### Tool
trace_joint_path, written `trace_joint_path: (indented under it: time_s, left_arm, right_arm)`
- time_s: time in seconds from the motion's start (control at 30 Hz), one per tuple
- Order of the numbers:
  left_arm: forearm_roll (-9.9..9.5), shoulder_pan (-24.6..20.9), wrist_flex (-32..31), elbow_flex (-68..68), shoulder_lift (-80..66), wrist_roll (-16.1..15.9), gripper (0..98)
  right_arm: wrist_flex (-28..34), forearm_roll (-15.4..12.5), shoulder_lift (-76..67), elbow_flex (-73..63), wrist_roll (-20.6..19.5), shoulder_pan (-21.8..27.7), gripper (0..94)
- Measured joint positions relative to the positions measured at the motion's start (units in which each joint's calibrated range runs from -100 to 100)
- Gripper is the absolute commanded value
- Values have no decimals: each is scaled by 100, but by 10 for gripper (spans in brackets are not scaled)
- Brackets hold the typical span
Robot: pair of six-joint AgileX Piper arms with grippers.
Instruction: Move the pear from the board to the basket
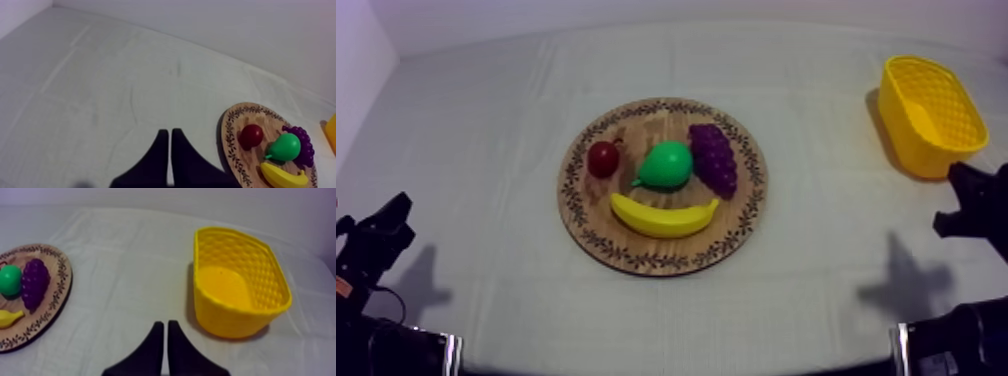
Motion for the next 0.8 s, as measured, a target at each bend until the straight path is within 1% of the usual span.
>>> trace_joint_path:
  time_s: [0.07, 0.17, 0.23, 0.33, 0.43, 0.57, 0.67, 0.73, 0.8]
  left_arm:
    - [0, 0, 0, 0, 0, 0, 1]
    - [0, 0, 0, 0, 0, 0, 1]
    - [0, 0, 0, 0, 0, 0, 1]
    - [0, 0, 0, 0, 0, 0, 1]
    - [0, 0, 0, 0, 0, 0, 1]
    - [0, 0, 0, 0, 0, 0, 1]
    - [0, 0, 0, 0, 0, 0, 1]
    - [0, 0, 0, 0, 0, 0, 1]
    - [0, 0, 0, 0, 0, 0, 1]
  right_arm:
    - [-13, 8, 339, -349, -21, -100, 3]
    - [54, 123, 878, -986, -105, -321, 3]
    - [152, 139, 1208, -1416, -137, -459, 3]
    - [261, 139, 1743, -2121, -102, -628, 3]
    - [543, 133, 2349, -2861, -18, -769, 3]
    - [809, 133, 3139, -3930, 211, -967, 4]
    - [1077, -45, 3730, -4629, 478, -1060, 12]
    - [1324, -190, 4150, -5090, 748, -1096, 24]
    - [1638, -261, 4524, -5473, 1011, -1155, 45]
